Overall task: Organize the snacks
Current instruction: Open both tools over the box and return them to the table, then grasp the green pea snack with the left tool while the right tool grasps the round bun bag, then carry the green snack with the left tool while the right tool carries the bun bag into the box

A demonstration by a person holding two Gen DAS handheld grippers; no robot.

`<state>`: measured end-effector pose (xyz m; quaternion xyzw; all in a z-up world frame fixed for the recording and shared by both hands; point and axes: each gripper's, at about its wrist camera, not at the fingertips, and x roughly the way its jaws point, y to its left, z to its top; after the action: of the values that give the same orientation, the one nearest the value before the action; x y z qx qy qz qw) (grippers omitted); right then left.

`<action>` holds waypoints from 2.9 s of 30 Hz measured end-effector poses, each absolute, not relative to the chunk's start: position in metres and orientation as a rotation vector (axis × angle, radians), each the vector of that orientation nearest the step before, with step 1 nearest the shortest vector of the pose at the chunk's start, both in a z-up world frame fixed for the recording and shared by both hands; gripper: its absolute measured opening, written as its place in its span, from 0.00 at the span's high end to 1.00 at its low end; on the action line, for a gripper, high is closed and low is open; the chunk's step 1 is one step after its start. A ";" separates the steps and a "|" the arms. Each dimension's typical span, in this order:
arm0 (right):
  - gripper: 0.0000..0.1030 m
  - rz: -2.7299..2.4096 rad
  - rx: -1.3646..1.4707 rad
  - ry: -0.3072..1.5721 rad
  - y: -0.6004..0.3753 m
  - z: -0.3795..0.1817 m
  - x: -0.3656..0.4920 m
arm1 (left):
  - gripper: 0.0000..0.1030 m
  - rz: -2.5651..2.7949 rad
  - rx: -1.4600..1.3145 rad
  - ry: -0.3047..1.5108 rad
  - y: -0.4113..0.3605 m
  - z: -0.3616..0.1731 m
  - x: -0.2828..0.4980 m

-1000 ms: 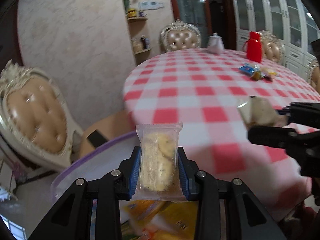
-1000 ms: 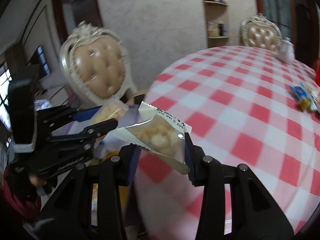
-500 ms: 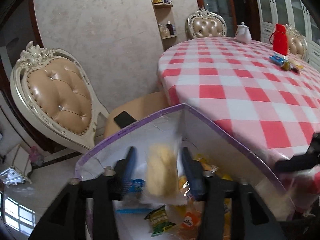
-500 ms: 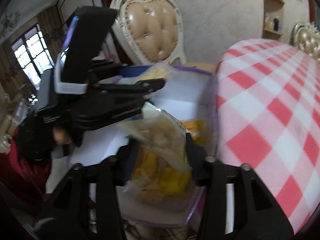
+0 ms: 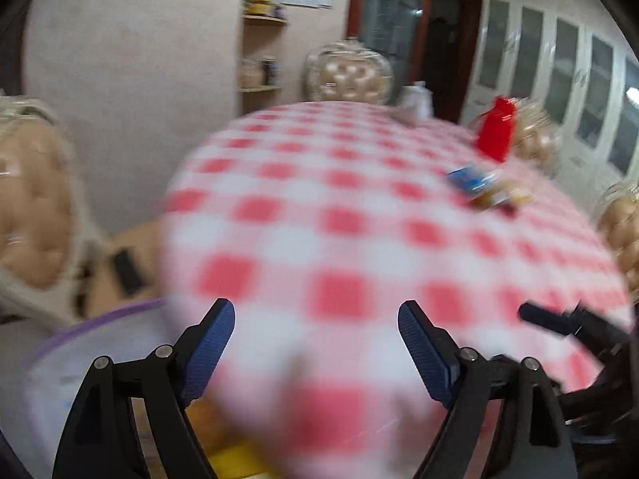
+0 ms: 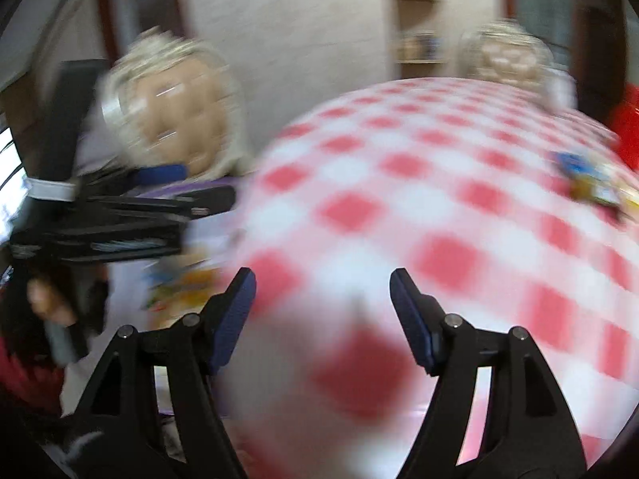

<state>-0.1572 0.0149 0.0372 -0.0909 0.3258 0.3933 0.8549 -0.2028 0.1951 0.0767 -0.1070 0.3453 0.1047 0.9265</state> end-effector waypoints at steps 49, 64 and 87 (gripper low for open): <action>0.12 0.200 -0.250 0.815 -0.148 0.035 0.262 | 0.48 -0.238 -0.231 0.872 0.032 0.012 0.149; 0.32 0.373 -0.313 0.859 -0.150 0.021 0.283 | 0.27 -0.251 -0.225 0.871 0.029 0.012 0.155; 0.34 0.277 0.209 0.715 -0.163 0.040 0.051 | 0.71 -0.283 -0.041 0.844 0.039 0.035 0.088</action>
<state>0.0513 -0.1635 0.0404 0.1018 0.3481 0.1350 0.9221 0.0879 0.0392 0.0350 -0.0197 0.4081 -0.1371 0.9024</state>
